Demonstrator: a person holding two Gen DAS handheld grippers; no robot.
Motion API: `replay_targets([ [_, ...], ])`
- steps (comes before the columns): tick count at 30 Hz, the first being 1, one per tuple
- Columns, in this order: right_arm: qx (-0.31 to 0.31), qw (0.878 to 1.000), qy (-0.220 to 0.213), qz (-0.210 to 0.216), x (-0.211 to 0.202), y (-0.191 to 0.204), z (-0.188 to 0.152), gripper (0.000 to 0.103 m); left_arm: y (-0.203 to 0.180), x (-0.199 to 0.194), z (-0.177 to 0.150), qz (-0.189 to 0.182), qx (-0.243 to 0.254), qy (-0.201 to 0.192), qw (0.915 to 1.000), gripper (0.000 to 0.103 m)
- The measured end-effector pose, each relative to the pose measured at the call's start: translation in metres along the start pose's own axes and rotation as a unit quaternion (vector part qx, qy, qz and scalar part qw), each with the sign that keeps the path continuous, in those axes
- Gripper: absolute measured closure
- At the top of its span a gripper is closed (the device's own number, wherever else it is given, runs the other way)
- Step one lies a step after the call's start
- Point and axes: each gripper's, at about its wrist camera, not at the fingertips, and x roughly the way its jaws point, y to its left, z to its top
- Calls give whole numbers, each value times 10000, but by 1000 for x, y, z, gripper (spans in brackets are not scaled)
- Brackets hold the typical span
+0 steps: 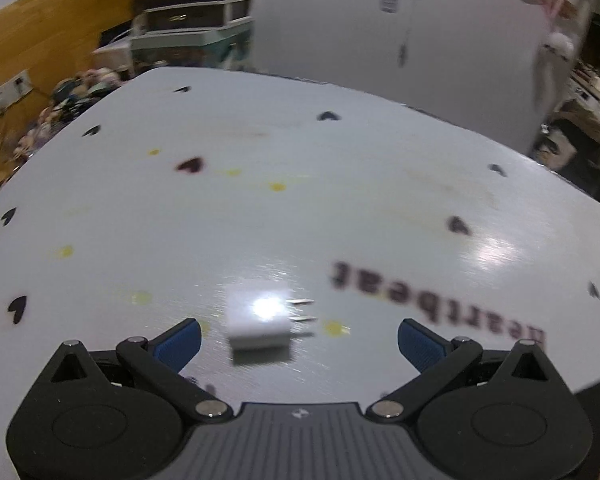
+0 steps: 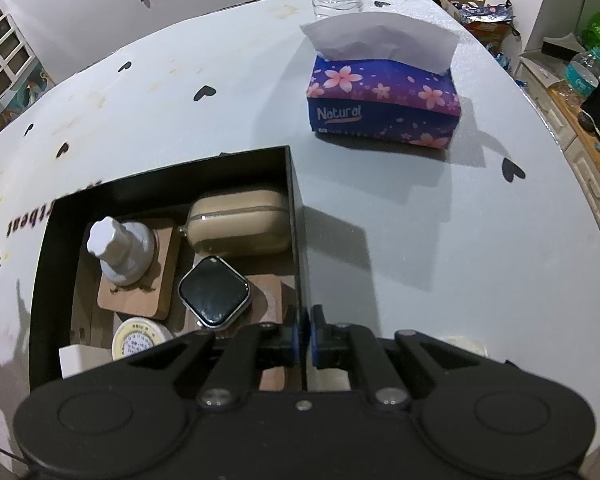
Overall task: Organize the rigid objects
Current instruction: 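Move the left gripper to the small white plug charger and grasp it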
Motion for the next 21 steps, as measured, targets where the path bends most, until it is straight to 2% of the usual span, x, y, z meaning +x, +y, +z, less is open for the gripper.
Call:
replay_targets([
  [9, 13, 10000, 44, -73, 1, 4, 5, 97, 11, 28, 1, 128, 64, -9, 9999, 2],
  [11, 15, 10000, 46, -74, 1, 5, 5, 97, 12, 32, 0, 138, 58, -6, 9999, 9],
  [16, 24, 10000, 47, -72, 1, 5, 5, 97, 15, 39, 0, 102, -44, 28, 9999, 40],
  [17, 24, 10000, 47, -72, 1, 5, 5, 97, 16, 39, 0, 82, -39, -12, 10000, 43],
  [21, 26, 10000, 46, -72, 1, 4, 5, 97, 16, 38, 0, 43, 53, -1, 10000, 43],
])
